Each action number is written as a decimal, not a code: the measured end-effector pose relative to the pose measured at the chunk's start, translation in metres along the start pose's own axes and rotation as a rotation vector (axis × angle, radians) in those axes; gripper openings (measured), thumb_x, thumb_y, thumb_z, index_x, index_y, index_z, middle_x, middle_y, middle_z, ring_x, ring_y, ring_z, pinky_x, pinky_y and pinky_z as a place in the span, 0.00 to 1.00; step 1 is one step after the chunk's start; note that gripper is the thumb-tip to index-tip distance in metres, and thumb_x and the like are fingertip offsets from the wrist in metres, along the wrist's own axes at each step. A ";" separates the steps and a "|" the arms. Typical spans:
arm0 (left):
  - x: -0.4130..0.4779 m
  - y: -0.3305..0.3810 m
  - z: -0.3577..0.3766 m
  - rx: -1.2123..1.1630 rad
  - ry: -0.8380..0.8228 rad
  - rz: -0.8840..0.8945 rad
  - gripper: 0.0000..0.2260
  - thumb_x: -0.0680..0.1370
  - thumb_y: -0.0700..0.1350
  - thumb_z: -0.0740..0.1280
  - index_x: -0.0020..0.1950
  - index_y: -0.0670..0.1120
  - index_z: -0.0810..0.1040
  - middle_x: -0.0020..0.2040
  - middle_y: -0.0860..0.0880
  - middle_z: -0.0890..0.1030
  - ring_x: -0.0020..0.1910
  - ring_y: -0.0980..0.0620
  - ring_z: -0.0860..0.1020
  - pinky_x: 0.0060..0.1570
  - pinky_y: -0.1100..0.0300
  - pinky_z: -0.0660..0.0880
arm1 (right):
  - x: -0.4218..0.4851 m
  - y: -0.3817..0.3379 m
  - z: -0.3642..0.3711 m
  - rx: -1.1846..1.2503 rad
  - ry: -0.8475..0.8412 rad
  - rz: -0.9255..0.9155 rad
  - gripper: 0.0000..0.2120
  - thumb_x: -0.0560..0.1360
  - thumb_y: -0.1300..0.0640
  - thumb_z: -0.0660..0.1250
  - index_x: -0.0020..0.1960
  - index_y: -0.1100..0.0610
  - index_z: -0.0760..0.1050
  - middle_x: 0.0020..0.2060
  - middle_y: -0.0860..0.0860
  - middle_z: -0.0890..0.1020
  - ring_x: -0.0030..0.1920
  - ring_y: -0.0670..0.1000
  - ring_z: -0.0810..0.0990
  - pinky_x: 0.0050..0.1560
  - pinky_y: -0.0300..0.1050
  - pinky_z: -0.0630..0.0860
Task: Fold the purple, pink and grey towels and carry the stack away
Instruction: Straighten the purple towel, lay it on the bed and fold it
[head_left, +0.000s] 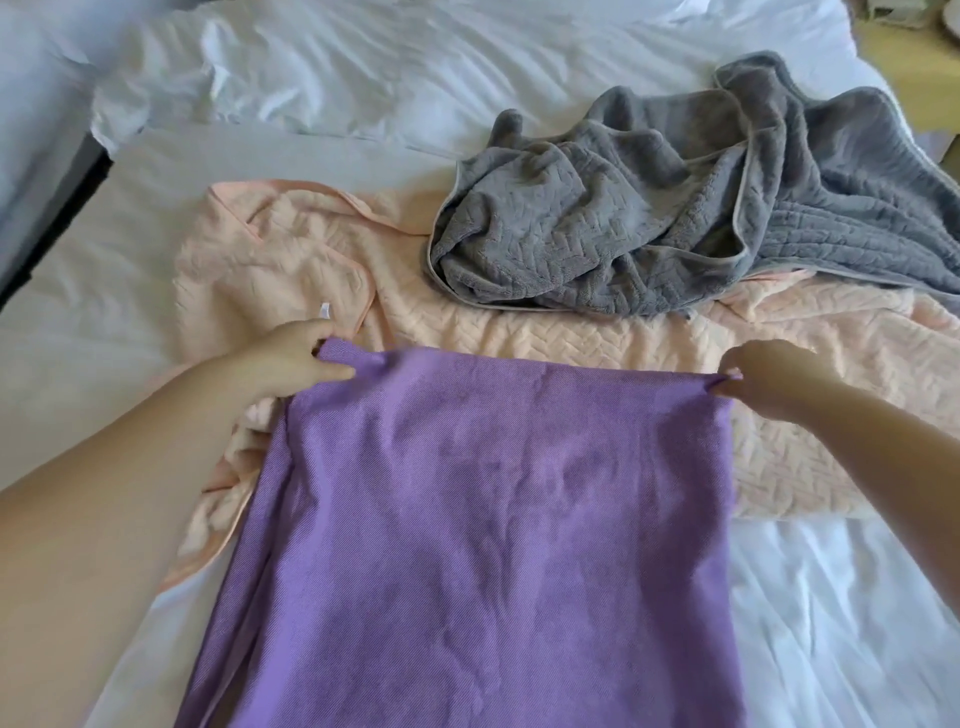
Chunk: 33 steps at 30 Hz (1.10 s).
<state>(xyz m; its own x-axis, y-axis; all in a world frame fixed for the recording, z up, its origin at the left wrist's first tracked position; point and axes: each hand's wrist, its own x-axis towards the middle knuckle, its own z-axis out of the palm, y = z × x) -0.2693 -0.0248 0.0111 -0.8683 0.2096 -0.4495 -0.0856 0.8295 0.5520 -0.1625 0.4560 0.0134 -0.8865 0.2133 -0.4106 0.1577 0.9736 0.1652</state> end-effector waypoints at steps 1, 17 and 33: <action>0.002 -0.002 0.000 0.076 0.057 -0.001 0.07 0.73 0.41 0.73 0.47 0.45 0.76 0.38 0.50 0.76 0.37 0.51 0.73 0.37 0.61 0.66 | 0.000 0.000 0.003 0.019 0.024 0.017 0.13 0.75 0.44 0.66 0.53 0.52 0.79 0.55 0.53 0.79 0.58 0.57 0.75 0.50 0.48 0.70; 0.008 0.008 -0.013 -0.314 -0.031 -0.012 0.06 0.67 0.40 0.77 0.40 0.50 0.85 0.41 0.54 0.83 0.41 0.60 0.80 0.43 0.67 0.74 | 0.000 0.000 0.008 0.291 0.080 0.191 0.10 0.71 0.50 0.73 0.42 0.56 0.79 0.41 0.54 0.75 0.47 0.58 0.74 0.40 0.46 0.68; 0.052 -0.008 -0.057 0.289 0.131 0.203 0.17 0.67 0.51 0.77 0.30 0.44 0.72 0.29 0.48 0.73 0.31 0.49 0.69 0.34 0.57 0.65 | 0.031 0.012 -0.016 0.254 0.132 0.143 0.12 0.68 0.51 0.75 0.43 0.59 0.82 0.44 0.59 0.79 0.50 0.61 0.76 0.49 0.52 0.74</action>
<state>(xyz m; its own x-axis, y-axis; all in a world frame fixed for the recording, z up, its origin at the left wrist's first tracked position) -0.3410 -0.0504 0.0231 -0.9102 0.3321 -0.2474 0.2198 0.8937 0.3911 -0.1948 0.4732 0.0168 -0.8938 0.3534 -0.2762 0.3739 0.9272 -0.0235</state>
